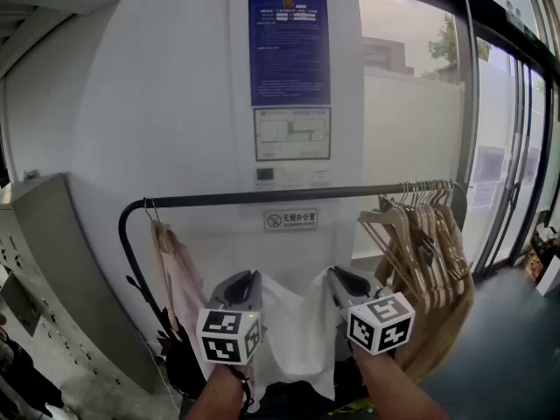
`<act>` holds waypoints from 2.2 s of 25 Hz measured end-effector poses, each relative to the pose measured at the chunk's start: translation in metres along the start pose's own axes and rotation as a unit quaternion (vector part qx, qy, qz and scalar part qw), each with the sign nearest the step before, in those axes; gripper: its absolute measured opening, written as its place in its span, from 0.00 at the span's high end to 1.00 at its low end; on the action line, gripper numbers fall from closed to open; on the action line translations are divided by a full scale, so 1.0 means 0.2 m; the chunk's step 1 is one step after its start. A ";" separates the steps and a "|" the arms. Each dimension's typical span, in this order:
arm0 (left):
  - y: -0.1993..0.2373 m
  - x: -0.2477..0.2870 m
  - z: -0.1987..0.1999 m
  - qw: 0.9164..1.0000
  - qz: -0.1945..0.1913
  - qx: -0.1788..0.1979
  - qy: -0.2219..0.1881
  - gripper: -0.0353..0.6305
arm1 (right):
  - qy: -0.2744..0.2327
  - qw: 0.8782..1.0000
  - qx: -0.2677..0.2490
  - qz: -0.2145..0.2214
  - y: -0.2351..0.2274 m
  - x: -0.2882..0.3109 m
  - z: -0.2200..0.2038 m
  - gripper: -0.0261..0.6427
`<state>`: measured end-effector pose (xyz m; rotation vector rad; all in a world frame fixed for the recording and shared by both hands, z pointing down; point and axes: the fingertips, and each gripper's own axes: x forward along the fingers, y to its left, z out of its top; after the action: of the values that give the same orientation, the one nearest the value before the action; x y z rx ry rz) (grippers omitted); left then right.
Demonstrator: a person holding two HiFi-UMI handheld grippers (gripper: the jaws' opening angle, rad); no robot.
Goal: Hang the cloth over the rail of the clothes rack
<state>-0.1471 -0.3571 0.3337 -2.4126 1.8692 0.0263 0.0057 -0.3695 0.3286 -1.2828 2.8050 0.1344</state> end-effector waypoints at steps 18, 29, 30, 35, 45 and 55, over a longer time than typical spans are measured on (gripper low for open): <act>-0.01 -0.02 -0.02 1.000 -0.003 -0.002 0.007 0.93 | -0.004 1.000 0.010 0.006 0.01 -0.02 -0.02 0.94; -0.09 -0.02 0.44 0.997 -0.058 0.037 -0.022 0.93 | -0.020 0.999 -0.014 0.044 -0.10 -0.06 0.36 0.94; -0.09 -0.01 0.51 0.997 -0.062 0.043 -0.025 0.93 | -0.023 0.998 -0.016 0.051 -0.11 -0.05 0.43 0.94; -0.07 0.08 0.92 0.996 -0.055 0.041 -0.065 0.93 | -0.052 0.994 -0.041 0.082 -0.14 0.04 0.82 0.94; 0.02 0.41 1.67 0.993 0.009 0.046 -0.110 0.93 | -0.095 0.988 -0.071 0.094 -0.21 0.38 1.63 0.94; 0.62 1.11 2.19 0.985 0.100 0.070 -0.118 0.93 | -0.092 0.986 -0.141 -0.011 -0.57 1.25 2.16 0.94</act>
<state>-0.1930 -0.5668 -0.1251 -2.0240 1.9229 0.1803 -0.0653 -0.5877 -0.1298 -1.2754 2.6826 0.6343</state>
